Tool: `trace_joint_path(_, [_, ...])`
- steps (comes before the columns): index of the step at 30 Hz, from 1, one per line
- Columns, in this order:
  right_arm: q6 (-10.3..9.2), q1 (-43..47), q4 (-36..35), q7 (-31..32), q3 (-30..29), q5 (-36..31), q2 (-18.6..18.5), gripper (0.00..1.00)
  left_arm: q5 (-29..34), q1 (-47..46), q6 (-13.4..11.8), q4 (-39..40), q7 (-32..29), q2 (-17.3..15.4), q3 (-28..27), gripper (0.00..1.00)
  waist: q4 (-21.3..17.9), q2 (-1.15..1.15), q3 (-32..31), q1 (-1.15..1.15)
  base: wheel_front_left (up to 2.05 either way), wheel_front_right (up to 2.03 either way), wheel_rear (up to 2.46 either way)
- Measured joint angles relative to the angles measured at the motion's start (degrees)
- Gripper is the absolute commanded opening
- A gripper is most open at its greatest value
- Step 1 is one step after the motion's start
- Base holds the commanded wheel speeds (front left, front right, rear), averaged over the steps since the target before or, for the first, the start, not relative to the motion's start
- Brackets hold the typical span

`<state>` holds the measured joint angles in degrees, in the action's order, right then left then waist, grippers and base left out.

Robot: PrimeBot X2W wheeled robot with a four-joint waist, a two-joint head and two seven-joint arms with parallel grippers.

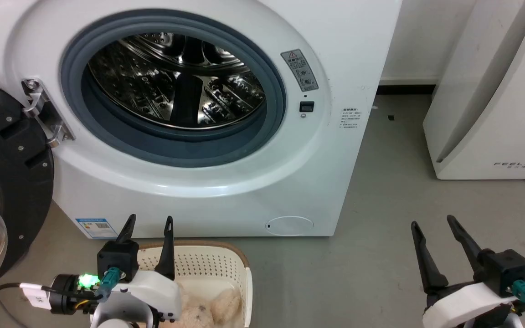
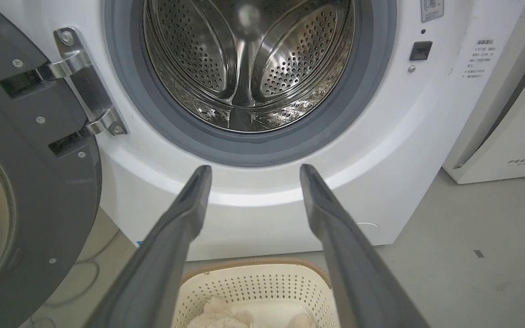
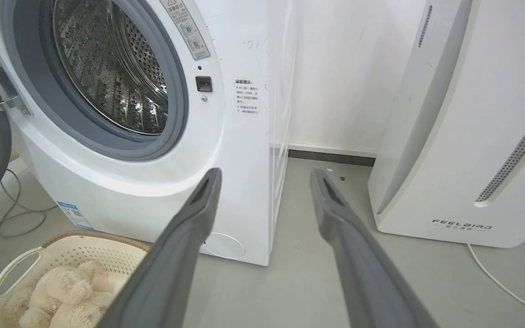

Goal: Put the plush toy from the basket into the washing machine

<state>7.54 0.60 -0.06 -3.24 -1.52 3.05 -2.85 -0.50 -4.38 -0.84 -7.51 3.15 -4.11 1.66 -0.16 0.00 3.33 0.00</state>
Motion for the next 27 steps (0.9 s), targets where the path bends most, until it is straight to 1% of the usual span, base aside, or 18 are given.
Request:
trace_joint_path(5, [0.00,-1.1,-0.1,-0.5,-0.1,0.6,0.0,1.00,0.4,-2.1,0.1,-3.1,0.5,-0.6,0.7,1.00,-0.1,0.00,1.4,0.00,0.00,0.00,0.00])
trace_joint_path(16, [0.00,-2.8,-0.3,-1.9,-0.2,1.7,0.0,1.00,0.9,-7.5,1.8,-13.1,2.0,-2.5,2.7,1.00,-0.5,0.00,5.3,0.00,0.00,0.00,0.00])
trace_joint_path(22, [0.00,-4.1,-0.4,-2.5,-0.3,2.4,0.0,1.00,1.4,-11.0,3.1,-19.1,1.5,-3.7,4.4,1.00,-0.8,0.00,7.7,0.00,0.00,0.00,0.00])
trace_joint_path(27, [0.00,-5.3,-0.5,-3.0,-0.3,2.7,0.0,1.00,1.5,-13.6,3.6,-23.7,0.6,-4.4,6.1,1.00,-1.0,0.00,9.8,0.01,0.00,0.00,0.00])
